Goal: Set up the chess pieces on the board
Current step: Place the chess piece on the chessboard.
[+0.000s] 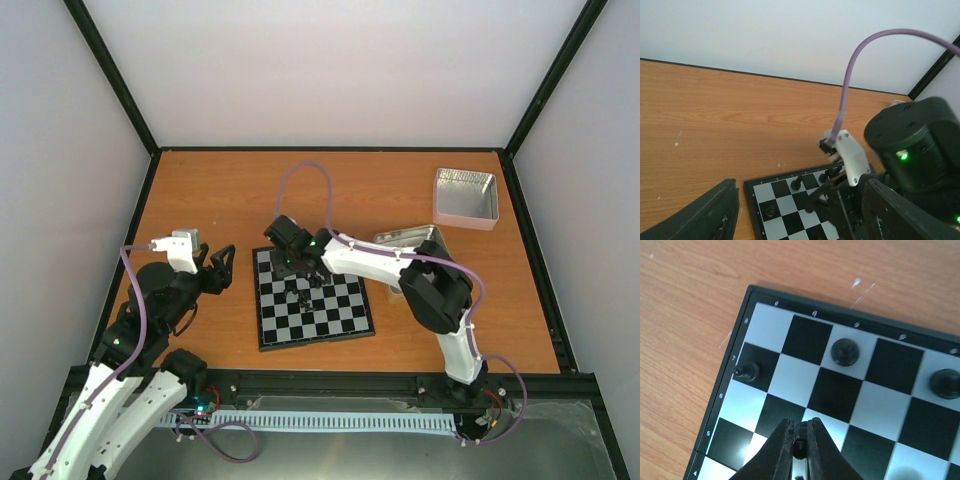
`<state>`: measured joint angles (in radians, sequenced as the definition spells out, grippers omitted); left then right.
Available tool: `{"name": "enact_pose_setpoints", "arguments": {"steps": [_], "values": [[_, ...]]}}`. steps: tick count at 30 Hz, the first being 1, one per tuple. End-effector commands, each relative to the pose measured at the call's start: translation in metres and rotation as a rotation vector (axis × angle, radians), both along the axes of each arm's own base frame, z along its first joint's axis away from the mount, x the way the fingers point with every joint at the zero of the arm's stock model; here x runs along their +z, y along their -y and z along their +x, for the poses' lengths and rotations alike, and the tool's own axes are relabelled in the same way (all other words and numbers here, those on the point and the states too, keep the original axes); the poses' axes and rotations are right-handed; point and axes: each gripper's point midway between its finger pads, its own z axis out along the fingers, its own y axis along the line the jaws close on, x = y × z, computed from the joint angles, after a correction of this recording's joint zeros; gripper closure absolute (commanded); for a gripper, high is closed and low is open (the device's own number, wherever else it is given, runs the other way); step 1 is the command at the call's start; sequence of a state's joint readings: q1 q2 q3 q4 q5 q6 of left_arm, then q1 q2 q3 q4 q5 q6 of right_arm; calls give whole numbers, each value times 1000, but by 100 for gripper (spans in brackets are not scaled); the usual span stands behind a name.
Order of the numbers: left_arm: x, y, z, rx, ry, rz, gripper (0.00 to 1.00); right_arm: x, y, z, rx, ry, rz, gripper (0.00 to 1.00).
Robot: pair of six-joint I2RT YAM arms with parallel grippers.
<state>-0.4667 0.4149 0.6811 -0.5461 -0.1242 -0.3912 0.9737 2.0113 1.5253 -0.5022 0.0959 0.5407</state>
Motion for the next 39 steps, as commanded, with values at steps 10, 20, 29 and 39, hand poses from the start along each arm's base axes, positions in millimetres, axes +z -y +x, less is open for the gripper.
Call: {"name": "enact_pose_setpoints", "arguments": {"steps": [10,20,29,39], "values": [[3,0,0,2,9,-8,31,-23,-35,3,38,4,27,90],[4,0,0,4,11,-8,31,-33,-37,12,15,20,-11,90],[3,0,0,3,9,-8,31,-37,-34,14,-1,14,-36,84],[3,0,0,1,9,-8,31,22,-35,10,23,52,37,66]]}}
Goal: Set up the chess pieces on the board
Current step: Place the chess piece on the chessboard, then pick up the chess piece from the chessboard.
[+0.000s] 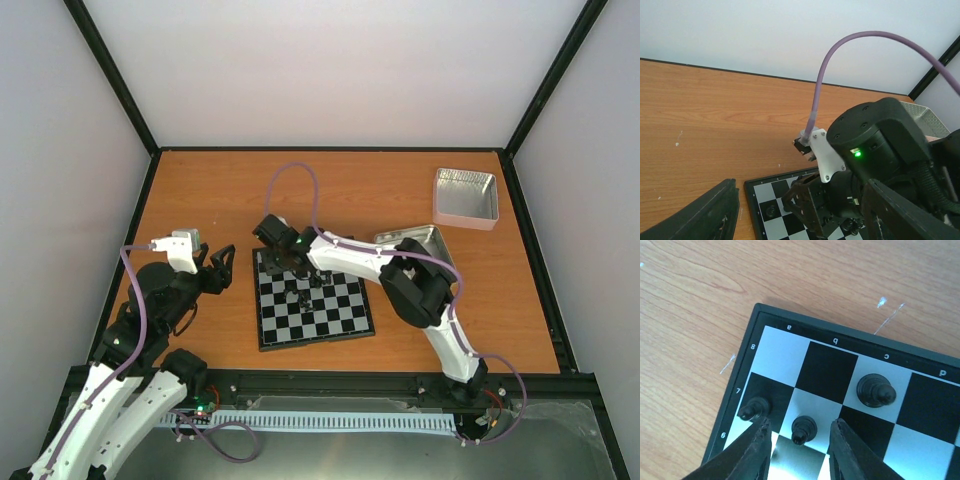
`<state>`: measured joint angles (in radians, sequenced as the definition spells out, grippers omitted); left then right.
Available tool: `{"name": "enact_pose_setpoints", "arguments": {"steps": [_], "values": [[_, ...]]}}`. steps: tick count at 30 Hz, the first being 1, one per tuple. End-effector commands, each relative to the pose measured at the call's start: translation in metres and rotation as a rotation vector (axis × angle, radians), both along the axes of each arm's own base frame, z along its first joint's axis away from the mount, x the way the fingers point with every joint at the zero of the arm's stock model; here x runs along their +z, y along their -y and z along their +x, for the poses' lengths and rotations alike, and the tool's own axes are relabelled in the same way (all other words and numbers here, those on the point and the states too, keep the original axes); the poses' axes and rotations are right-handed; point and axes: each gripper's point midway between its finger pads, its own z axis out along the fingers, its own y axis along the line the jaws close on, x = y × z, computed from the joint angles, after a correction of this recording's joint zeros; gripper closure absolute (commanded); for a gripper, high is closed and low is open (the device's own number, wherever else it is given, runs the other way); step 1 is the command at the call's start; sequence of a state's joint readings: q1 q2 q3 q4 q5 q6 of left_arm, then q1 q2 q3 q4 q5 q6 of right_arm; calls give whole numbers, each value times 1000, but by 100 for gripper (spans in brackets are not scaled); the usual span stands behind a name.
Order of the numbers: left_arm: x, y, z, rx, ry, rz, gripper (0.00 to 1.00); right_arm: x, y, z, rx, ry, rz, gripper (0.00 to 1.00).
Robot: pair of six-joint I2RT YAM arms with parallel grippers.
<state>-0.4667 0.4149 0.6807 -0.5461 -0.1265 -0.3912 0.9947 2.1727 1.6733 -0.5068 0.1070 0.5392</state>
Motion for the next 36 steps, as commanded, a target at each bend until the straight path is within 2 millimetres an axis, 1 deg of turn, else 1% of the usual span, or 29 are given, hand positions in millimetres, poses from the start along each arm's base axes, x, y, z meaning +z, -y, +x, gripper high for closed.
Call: {"name": "enact_pose_setpoints", "arguments": {"steps": [1,3,7,10,13,17,20,23,25,29,34,36], "values": [[3,1,0,-2,9,-8,31,52,1,-2,8,52,57,66],[3,1,0,-3,9,-10,31,54,10,-10,14,44,54,65],[3,1,0,-5,9,-9,31,37,41,-31,20,0,-3,64],[3,2,0,-8,9,-7,31,21,66,-47,10,-35,-58,63],[3,3,0,-12,10,-9,31,12,89,-51,-30,-32,-120,62],[3,3,0,-14,10,-8,31,9,110,-42,-118,14,-194,63],[3,3,0,-12,9,-8,31,6,117,-37,-163,30,-217,65],[3,3,0,-12,9,-8,31,3,117,-38,-166,22,-218,68],[3,2,-1,-11,10,-9,31,0,116,-39,-158,10,-214,72],[4,2,-1,-11,13,-10,31,-3,117,-43,-155,-8,-217,82],[4,2,-1,-10,13,-10,31,-6,114,-48,-138,-32,-198,82],[3,2,-1,-10,12,-9,31,-8,111,-50,-123,-47,-190,79]]}}
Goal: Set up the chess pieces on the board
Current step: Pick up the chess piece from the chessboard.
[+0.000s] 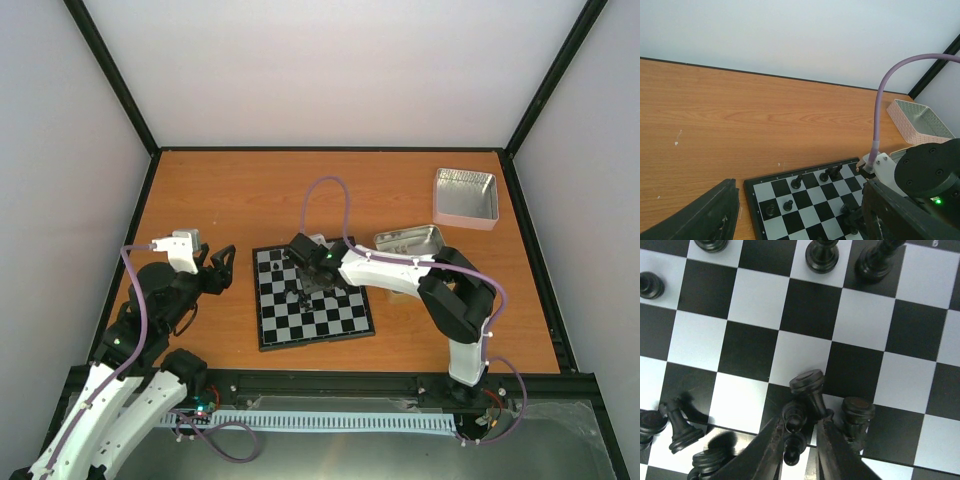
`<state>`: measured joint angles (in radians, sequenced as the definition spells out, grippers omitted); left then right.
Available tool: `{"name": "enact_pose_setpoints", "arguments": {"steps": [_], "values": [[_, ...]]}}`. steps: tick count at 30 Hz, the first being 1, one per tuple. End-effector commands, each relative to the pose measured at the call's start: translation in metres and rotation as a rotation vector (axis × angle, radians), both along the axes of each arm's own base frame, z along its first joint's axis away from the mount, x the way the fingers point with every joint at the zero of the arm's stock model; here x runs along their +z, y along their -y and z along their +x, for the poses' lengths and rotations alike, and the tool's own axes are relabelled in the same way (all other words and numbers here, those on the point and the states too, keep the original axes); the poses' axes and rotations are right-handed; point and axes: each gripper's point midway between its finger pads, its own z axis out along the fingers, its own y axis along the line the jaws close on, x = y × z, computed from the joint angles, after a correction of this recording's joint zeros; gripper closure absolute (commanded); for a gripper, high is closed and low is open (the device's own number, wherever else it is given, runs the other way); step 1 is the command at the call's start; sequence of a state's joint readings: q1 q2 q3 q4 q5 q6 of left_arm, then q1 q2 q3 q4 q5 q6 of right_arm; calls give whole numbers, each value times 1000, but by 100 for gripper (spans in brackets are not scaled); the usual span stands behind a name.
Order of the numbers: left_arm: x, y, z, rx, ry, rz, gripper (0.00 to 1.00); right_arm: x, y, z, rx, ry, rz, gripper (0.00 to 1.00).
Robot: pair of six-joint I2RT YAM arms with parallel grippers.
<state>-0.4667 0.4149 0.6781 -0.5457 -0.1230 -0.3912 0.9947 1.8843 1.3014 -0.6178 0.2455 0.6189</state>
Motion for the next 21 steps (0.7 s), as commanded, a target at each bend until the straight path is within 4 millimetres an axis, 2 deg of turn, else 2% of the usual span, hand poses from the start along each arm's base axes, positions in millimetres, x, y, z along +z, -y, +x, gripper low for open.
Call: {"name": "enact_pose_setpoints", "arguments": {"steps": [1,16,21], "values": [[5,1,-1,-6,15,-10,31,-4,-2,-6,8,-26,15,78],[4,1,-1,-5,14,-9,31,-7,-4,6,4,8,-24,81],[5,1,-1,-5,16,-10,31,-10,-7,8,15,9,-17,87]]}}
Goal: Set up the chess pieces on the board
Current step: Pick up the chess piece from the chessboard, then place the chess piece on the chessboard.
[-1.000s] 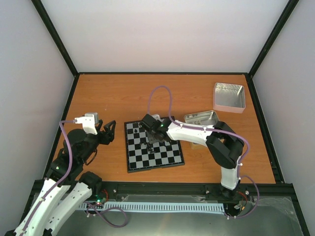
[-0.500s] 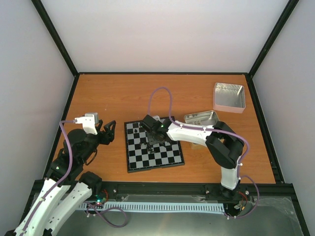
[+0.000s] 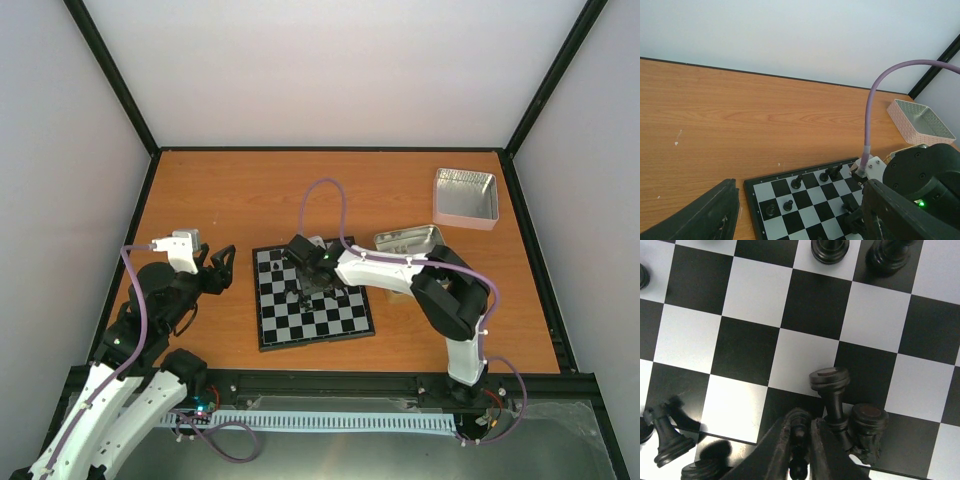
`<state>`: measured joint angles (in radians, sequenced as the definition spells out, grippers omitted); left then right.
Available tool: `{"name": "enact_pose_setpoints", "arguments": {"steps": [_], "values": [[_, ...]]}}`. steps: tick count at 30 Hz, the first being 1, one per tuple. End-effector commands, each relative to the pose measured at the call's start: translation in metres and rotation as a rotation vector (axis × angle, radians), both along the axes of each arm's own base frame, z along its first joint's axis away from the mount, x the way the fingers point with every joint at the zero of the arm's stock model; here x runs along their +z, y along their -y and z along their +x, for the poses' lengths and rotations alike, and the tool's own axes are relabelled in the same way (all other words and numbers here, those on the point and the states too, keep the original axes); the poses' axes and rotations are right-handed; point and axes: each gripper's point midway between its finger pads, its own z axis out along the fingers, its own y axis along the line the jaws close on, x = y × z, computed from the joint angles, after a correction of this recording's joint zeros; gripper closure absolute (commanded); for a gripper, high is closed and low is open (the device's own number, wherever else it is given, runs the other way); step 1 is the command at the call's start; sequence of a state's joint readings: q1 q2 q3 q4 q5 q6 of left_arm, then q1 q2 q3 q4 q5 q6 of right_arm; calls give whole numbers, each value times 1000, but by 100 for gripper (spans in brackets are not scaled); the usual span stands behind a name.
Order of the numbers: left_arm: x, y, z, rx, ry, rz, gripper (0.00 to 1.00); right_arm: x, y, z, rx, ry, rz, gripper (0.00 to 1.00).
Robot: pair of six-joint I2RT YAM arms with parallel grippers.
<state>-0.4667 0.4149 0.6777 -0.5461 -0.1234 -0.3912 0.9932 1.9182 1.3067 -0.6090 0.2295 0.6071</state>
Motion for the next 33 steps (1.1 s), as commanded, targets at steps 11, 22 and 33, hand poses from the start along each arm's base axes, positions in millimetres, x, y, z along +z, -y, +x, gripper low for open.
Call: {"name": "enact_pose_setpoints", "arguments": {"steps": [11,22,33], "values": [[5,1,-1,-5,16,-10,31,30,-23,20,23,79,69,94],[5,0,-1,0,16,-10,31,26,-65,39,81,72,108,93],[5,-1,-1,4,14,-10,31,12,-73,47,86,53,92,92]]}}
